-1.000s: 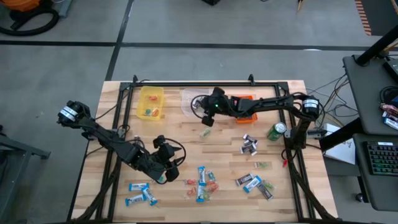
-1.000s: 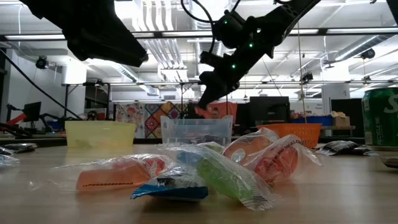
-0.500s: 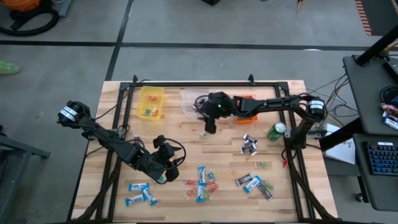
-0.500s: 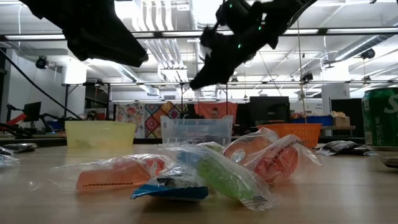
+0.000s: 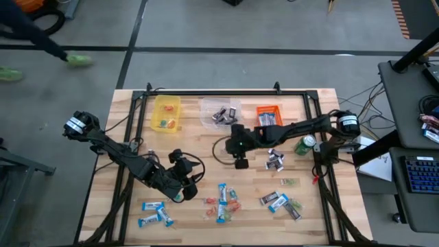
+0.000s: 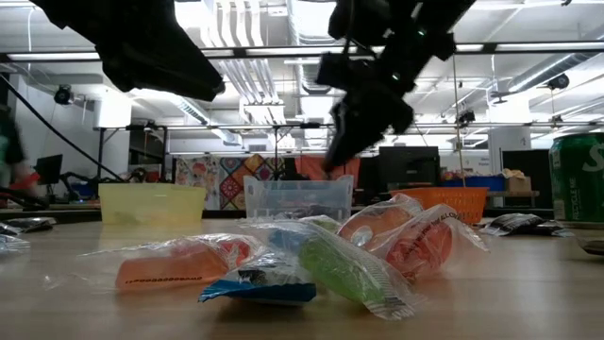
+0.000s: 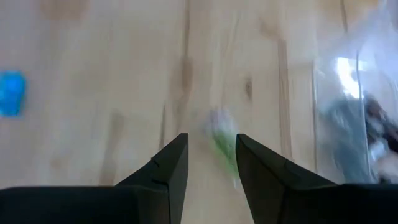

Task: Organize candy in baskets
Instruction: Put the green gummy into the yellow bin

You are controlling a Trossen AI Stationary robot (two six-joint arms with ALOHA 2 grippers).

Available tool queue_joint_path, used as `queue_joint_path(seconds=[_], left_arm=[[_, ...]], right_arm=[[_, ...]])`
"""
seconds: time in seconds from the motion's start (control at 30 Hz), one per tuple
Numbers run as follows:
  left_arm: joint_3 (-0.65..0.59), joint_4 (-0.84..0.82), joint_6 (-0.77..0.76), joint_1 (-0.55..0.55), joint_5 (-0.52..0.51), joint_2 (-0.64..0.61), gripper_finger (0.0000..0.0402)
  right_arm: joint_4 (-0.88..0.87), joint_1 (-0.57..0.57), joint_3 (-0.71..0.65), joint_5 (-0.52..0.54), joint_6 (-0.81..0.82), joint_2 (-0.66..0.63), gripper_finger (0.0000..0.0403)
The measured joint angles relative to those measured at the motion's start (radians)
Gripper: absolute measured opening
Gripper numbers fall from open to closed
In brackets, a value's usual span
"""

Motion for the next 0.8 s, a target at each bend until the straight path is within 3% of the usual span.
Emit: queue_joint_path(seconds=[0.17,0.4,0.7,0.8], left_arm=[[0.0,0.001,0.0,0.0,-0.002,0.0,0.0176],[0.0,0.001,0.0,0.0,-0.03,0.0,0.0176],[0.0,0.009,0.0,0.0,-0.048,0.0,0.0176],[0.0,0.01,0.0,0.0,-0.048,0.0,0.0176]], right_arm=[[0.019,0.017,-0.059,0.063,0.01,0.002,0.0123],[0.18,0.015,-0.13,0.072,0.01,0.004,0.0123],[0.266,0.014,-0.14,0.076,-0.012,0.083,0.0123],[0.27,0.015,-0.14,0.126,-0.004,0.104,0.0123]])
